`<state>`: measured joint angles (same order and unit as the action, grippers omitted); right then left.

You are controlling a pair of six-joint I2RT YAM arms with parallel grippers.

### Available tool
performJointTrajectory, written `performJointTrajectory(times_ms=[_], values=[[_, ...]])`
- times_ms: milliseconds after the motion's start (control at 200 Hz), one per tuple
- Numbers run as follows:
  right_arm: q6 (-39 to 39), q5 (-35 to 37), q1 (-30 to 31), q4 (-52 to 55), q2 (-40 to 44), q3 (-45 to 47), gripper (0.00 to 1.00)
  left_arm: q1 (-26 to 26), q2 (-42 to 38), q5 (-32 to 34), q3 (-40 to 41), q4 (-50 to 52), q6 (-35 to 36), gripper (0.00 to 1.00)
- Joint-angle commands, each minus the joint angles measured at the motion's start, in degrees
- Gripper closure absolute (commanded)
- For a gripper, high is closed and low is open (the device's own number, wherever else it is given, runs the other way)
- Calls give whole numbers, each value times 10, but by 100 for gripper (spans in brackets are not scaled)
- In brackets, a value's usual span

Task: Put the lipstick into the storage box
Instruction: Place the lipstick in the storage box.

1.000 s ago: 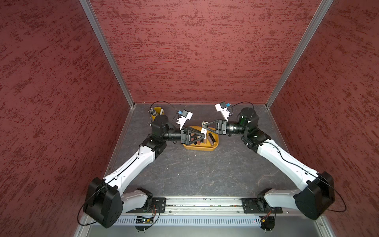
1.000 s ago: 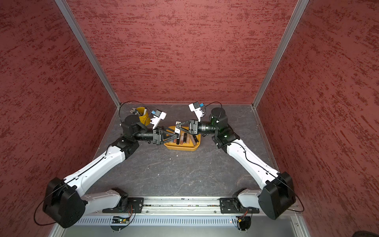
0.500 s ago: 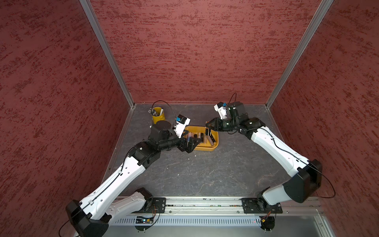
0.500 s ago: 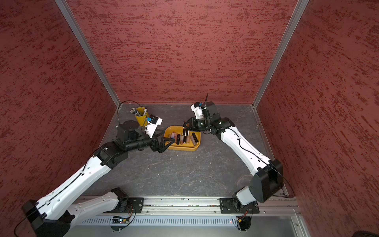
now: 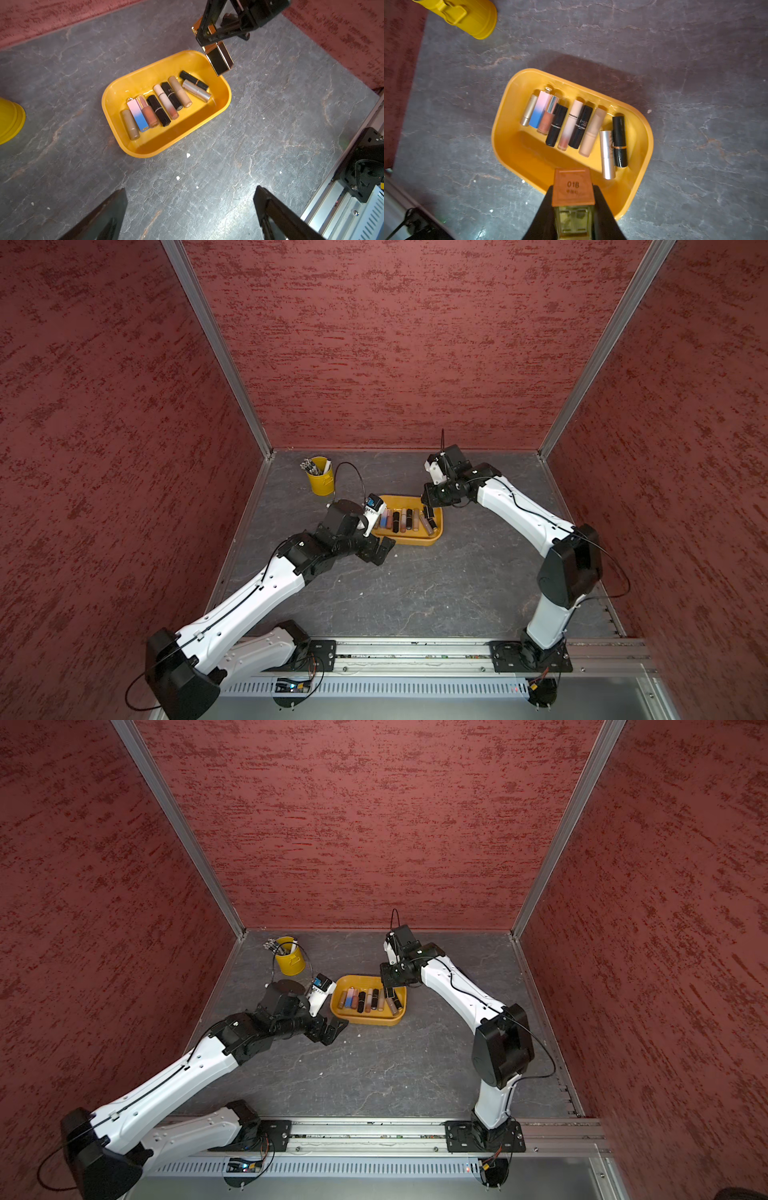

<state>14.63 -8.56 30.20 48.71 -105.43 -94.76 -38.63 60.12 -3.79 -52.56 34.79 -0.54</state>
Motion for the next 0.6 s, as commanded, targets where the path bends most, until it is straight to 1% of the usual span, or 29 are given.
performJointTrajectory(times_ms=[0, 160, 361, 596], values=[[-25, 34, 7, 27, -31, -27, 91, -2, -6, -1, 18, -13, 7, 0], [-22, 28, 10, 24, -77, -40, 91, -1, -8, -3, 40, -27, 7, 0], [-13, -2, 11, 13, -123, -54, 91, 1, -10, -9, 62, -35, 7, 0], [1, -19, 11, -1, -156, -54, 91, 3, -14, -19, 84, -41, 5, 0]])
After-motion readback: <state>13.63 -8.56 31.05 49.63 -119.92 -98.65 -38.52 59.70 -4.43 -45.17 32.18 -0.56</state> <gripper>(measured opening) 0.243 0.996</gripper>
